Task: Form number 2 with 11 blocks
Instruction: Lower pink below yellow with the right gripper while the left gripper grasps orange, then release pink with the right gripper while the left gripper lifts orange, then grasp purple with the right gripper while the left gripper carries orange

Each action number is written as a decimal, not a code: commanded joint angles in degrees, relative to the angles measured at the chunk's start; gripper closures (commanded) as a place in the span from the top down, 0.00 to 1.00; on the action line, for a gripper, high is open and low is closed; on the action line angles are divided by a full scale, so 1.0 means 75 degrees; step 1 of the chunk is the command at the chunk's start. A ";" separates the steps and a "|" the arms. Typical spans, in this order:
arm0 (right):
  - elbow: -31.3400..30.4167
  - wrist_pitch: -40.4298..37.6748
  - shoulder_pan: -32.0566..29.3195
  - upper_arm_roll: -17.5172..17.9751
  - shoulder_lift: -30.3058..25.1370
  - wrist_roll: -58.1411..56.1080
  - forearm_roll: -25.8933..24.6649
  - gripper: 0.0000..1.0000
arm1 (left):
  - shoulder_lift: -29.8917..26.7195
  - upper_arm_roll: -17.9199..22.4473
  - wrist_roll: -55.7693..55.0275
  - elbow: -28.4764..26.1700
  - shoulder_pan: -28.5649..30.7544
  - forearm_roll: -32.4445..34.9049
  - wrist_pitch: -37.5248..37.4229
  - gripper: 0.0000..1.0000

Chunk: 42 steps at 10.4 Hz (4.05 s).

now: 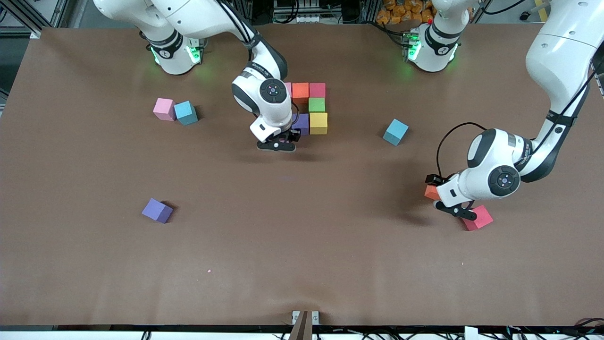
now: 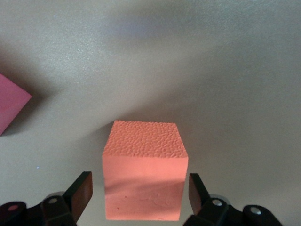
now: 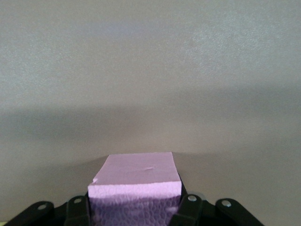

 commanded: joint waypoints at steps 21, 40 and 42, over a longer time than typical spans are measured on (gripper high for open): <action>-0.0142 -0.1942 -0.2030 -0.0036 -0.2458 -0.3513 0.0029 1.00 | 0.0174 -0.0105 -0.2930 0.1028 -0.1487 0.0045 0.0180 0.52; 0.1205 -0.0868 -0.5923 -0.0083 -0.0306 -1.5239 0.0029 1.00 | 0.1626 0.0950 -0.6390 0.3957 -0.6174 -0.0436 0.1070 0.53; 0.1194 -0.0448 -0.6064 -0.0024 0.0023 -1.5378 0.0029 1.00 | 0.1907 0.0950 -0.6669 0.4332 -0.6456 -0.0482 0.1128 0.53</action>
